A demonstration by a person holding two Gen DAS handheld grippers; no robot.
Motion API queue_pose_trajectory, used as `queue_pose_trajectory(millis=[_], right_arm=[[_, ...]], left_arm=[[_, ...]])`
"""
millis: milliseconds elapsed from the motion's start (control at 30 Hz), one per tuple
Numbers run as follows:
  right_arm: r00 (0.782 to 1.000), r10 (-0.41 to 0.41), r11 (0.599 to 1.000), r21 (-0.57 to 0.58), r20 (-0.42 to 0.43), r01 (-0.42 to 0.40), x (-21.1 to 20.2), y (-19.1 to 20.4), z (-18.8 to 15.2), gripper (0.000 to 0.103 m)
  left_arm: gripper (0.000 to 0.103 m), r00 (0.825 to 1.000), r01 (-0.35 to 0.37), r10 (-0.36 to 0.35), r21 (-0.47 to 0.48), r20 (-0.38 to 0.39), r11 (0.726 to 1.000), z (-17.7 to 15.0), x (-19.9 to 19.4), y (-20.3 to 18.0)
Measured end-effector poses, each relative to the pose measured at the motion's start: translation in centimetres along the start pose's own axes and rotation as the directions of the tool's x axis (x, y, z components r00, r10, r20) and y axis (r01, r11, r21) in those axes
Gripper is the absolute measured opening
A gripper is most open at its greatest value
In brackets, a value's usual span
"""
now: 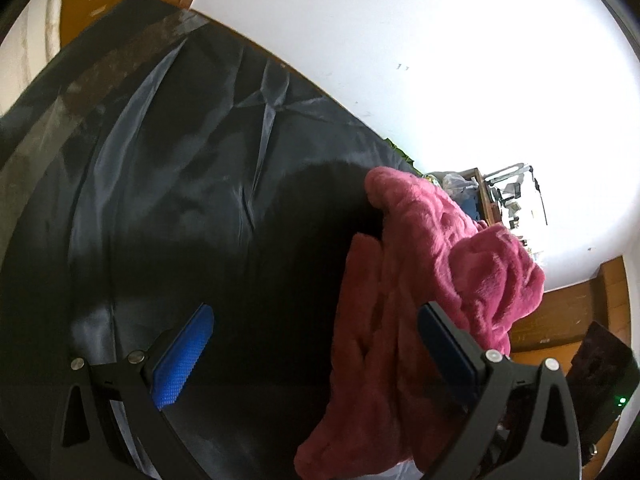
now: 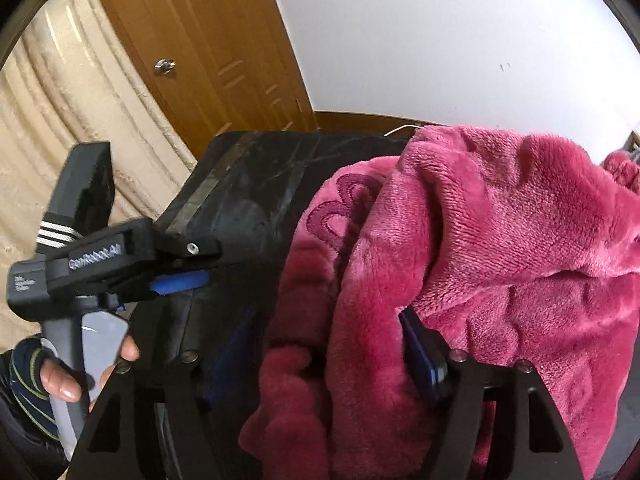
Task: Fold clothes
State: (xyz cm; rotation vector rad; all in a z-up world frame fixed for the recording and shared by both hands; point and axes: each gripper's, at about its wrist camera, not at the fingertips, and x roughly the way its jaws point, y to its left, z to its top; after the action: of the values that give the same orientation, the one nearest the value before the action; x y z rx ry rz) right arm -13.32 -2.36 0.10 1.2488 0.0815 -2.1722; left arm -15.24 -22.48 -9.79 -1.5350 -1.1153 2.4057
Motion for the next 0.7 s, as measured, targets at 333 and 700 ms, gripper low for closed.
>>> queue_pose_trajectory(millis=[333,700], right_arm=[[0.975,0.109,0.994,0.008,0.195,-0.113,-9.8,-1.3,-3.2,0.073],[0.927,-0.29,0.95,0.192,0.238,0.248,-13.7,-8.7,-8.1,0.073]], left_arm=[[0.102,0.999,-0.037,0.037,-0.003,0.037,0.999,-0.8,-1.8,-0.7],[0.102,0.999,0.01,-0.017,0.139,0.052,0.99,-0.6,-4.2,-8.0]])
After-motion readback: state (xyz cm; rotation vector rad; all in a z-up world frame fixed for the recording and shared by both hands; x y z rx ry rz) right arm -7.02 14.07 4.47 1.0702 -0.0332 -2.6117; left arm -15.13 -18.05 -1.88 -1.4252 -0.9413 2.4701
